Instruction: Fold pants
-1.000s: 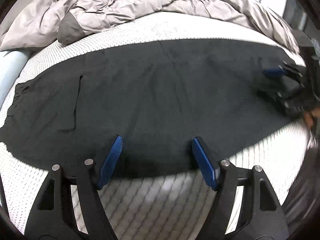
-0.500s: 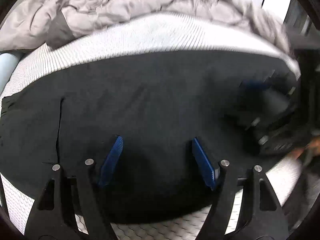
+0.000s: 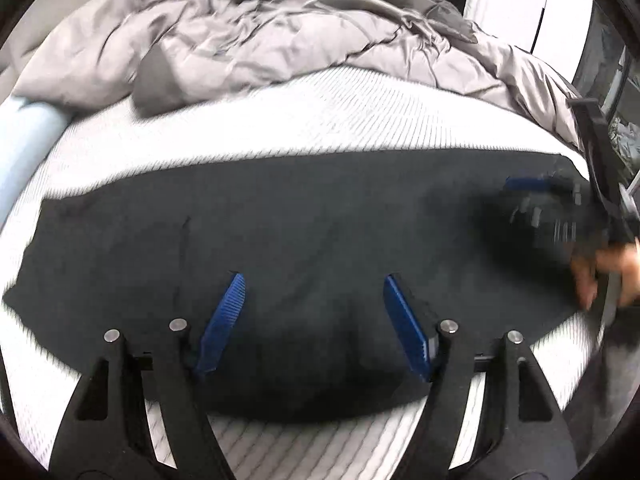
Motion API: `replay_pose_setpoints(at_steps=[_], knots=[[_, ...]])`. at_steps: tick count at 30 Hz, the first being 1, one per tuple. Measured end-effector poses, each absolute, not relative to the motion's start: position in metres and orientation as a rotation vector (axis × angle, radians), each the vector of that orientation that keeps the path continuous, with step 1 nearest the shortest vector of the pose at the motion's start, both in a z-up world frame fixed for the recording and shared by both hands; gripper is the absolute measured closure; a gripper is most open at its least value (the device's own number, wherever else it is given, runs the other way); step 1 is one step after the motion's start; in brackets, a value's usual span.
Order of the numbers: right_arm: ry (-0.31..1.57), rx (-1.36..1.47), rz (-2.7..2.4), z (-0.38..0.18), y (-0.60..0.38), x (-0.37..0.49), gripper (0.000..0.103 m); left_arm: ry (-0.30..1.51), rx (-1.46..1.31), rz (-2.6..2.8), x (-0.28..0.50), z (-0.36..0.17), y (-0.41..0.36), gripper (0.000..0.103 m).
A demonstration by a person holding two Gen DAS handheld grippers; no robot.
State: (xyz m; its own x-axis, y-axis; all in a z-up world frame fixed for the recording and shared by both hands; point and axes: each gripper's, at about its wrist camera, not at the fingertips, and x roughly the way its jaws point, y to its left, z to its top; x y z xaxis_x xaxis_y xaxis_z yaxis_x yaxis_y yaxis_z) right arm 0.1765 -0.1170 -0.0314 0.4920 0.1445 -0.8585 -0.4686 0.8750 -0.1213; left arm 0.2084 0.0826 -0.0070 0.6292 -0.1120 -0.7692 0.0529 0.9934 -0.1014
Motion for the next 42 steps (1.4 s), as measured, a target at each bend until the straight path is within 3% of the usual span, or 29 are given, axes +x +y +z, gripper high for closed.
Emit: replay_pose_setpoints(at_steps=[5,15,20,23,26,33,34,36,40,42], knots=[[1.021,-0.534,0.439,-0.070,-0.053,0.180,0.016,1.024,-0.003,-0.118,0.256,-0.037,0.056,0.033],[1.011,-0.435,0.131,-0.044,-0.129,0.229,0.018,0.964,-0.104,-0.015,0.217,-0.024,0.112,0.033],[1.027,-0.395,0.388,-0.054,-0.064,0.219,0.019,0.910,-0.110,0.026,0.261,-0.010,0.099,0.033],[1.024,-0.466,0.460,-0.075,-0.022,0.213,0.019,1.023,-0.125,-0.038,0.291,-0.032,0.082,0.033],[1.025,-0.525,0.454,-0.086,-0.020,0.211,0.019,1.019,-0.054,-0.032,0.299,-0.039,0.082,0.033],[1.014,-0.518,0.226,-0.068,-0.074,0.225,0.018,0.976,-0.162,0.176,0.264,-0.036,0.176,0.039],[1.012,-0.524,0.218,-0.067,-0.078,0.225,0.018,0.975,-0.189,0.237,0.255,-0.036,0.193,0.034],[1.007,-0.542,0.213,-0.065,-0.080,0.220,0.018,0.956,-0.274,0.256,0.236,-0.037,0.221,0.033],[0.985,-0.593,0.200,-0.064,-0.075,0.206,0.018,0.948,-0.206,0.400,0.202,-0.034,0.249,0.074],[0.983,-0.589,0.216,-0.062,-0.070,0.207,0.018,0.937,-0.252,0.335,0.187,-0.030,0.248,0.081]])
